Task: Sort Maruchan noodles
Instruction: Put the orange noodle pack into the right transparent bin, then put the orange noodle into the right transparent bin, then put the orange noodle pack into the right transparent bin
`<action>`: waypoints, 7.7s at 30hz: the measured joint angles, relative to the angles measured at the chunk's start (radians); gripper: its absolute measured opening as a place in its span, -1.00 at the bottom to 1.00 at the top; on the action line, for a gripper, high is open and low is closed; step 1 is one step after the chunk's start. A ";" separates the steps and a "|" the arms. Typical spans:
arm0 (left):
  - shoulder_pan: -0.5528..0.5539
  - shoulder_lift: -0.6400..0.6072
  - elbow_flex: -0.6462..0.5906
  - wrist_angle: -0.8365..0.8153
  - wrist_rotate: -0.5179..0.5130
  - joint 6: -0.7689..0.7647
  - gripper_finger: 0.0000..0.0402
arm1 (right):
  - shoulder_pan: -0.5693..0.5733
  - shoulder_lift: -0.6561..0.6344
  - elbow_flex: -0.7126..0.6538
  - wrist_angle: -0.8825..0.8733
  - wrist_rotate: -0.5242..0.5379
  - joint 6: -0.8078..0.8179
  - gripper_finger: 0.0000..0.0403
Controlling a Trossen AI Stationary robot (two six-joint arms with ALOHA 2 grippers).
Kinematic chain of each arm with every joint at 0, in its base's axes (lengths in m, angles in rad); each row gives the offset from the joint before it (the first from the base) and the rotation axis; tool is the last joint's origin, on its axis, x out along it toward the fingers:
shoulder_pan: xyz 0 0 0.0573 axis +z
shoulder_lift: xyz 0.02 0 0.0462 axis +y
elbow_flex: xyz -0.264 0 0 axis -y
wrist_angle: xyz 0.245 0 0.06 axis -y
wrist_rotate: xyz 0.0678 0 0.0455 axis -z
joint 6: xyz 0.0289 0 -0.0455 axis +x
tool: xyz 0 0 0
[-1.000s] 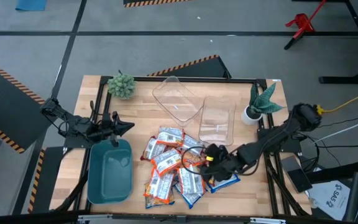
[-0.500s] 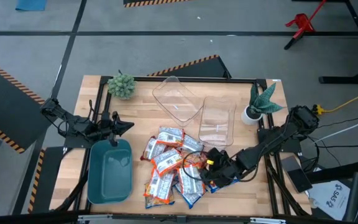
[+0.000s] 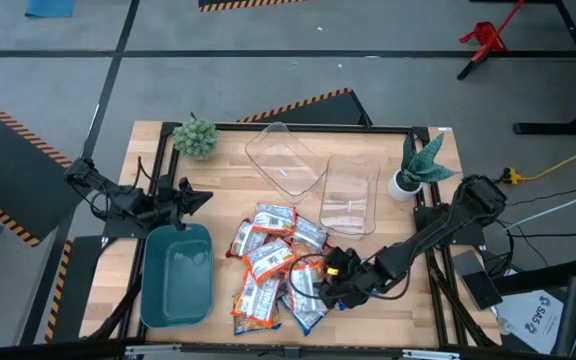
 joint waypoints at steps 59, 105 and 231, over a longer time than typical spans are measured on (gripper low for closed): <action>0.000 0.000 0.000 -0.010 -0.145 0.008 -1.00 | -0.051 -0.016 0.232 -0.316 0.343 -0.102 -1.00; 0.000 0.001 0.001 -0.031 -0.218 -0.027 -1.00 | -0.320 0.047 0.309 -0.381 0.228 -0.224 0.42; 0.000 0.001 0.000 -0.115 -0.286 -0.018 -1.00 | -0.256 -0.010 0.246 -0.952 -0.010 -0.445 0.15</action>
